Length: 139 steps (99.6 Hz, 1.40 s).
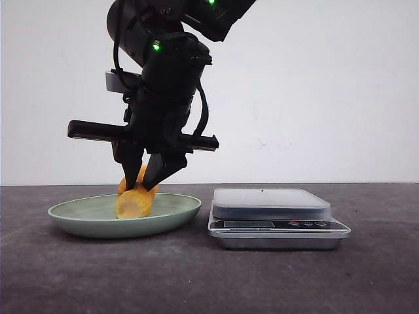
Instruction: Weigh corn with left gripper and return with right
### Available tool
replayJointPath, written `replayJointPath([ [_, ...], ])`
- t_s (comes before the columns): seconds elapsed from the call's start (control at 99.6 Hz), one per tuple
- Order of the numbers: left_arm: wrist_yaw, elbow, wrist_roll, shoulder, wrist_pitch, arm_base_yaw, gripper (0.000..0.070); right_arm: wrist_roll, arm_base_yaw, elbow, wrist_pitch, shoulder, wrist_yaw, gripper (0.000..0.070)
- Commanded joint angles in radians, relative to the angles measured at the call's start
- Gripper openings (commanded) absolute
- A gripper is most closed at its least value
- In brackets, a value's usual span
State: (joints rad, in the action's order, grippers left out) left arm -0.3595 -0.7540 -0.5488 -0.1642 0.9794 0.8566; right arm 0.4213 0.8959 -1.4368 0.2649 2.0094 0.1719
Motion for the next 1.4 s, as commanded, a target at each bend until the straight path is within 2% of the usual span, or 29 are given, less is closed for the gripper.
replayJointPath([
  [0.0,0.002,-0.011,0.01,0.0,-0.007,0.007,0.0424,0.014,0.01,-0.016,-0.017,0.026,0.002,0.0068],
  [0.08,0.002,-0.011,0.01,0.0,-0.007,0.006,0.0424,0.019,0.01,-0.016,-0.026,0.026,0.002,0.028],
  [0.151,0.002,-0.011,0.01,0.0,-0.006,0.007,0.0424,0.021,0.01,-0.016,-0.029,0.026,0.002,0.0364],
  [0.492,0.002,-0.011,0.01,0.0,-0.008,0.006,0.0424,0.001,0.002,-0.041,-0.039,-0.011,0.023,0.0364],
  [0.683,0.002,-0.011,0.01,0.0,-0.009,0.006,0.0424,-0.129,-0.006,-0.127,0.029,-0.142,0.055,0.0364],
  [0.934,0.002,-0.011,0.01,0.0,-0.017,0.007,0.0424,-0.3,-0.006,-0.194,0.166,-0.41,0.178,0.0364],
  [1.024,0.002,-0.011,0.01,0.0,-0.018,0.007,0.0424,-0.317,-0.015,-0.194,0.245,-0.51,0.213,0.0364],
  [1.275,0.002,-0.011,0.009,0.0,-0.021,0.007,0.0424,-0.337,-0.023,-0.194,0.593,-0.738,0.36,0.0364],
  [1.385,0.002,-0.011,0.01,0.0,-0.028,0.007,0.0424,-0.335,-0.022,-0.194,0.711,-0.83,0.401,0.0364],
])
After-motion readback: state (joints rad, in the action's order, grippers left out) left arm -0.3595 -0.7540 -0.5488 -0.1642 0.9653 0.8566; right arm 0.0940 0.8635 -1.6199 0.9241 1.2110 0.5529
